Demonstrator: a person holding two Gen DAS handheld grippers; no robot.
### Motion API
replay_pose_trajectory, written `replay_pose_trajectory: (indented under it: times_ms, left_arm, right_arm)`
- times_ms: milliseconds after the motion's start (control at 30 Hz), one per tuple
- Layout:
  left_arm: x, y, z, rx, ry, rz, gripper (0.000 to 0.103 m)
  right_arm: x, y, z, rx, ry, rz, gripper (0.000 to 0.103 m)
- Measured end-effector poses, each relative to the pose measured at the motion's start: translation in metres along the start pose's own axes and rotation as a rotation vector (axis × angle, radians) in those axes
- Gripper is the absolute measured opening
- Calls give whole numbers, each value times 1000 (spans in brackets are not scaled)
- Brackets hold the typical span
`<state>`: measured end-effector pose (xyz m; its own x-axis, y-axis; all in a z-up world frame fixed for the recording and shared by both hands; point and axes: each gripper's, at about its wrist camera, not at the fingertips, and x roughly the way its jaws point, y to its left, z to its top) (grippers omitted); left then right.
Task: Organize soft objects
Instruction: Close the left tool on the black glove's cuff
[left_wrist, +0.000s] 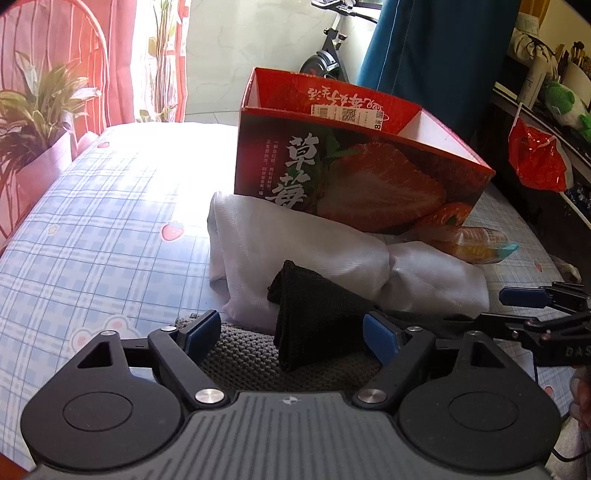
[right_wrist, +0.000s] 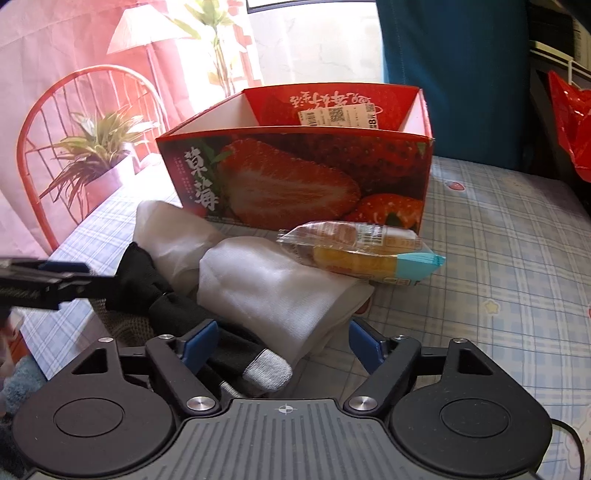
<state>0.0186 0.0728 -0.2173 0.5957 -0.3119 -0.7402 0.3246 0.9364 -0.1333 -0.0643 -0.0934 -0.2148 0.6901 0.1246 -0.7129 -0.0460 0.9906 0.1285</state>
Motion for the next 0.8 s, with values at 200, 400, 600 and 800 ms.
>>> replay_pose_trajectory:
  times_ms: [200, 400, 600, 800]
  left_arm:
    - [17, 2, -1, -8, 34, -57, 63]
    - [25, -2, -8, 15, 60, -89, 57]
    - [31, 2, -5, 9, 58, -114, 54]
    - [26, 0, 1, 8, 22, -123, 16]
  right_arm:
    - [-7, 20, -6, -90, 20, 29, 62]
    - [6, 24, -14, -82, 85, 42, 59]
    - [25, 28, -15, -96, 127, 50, 31]
    - [26, 24, -5, -76, 121, 76, 12]
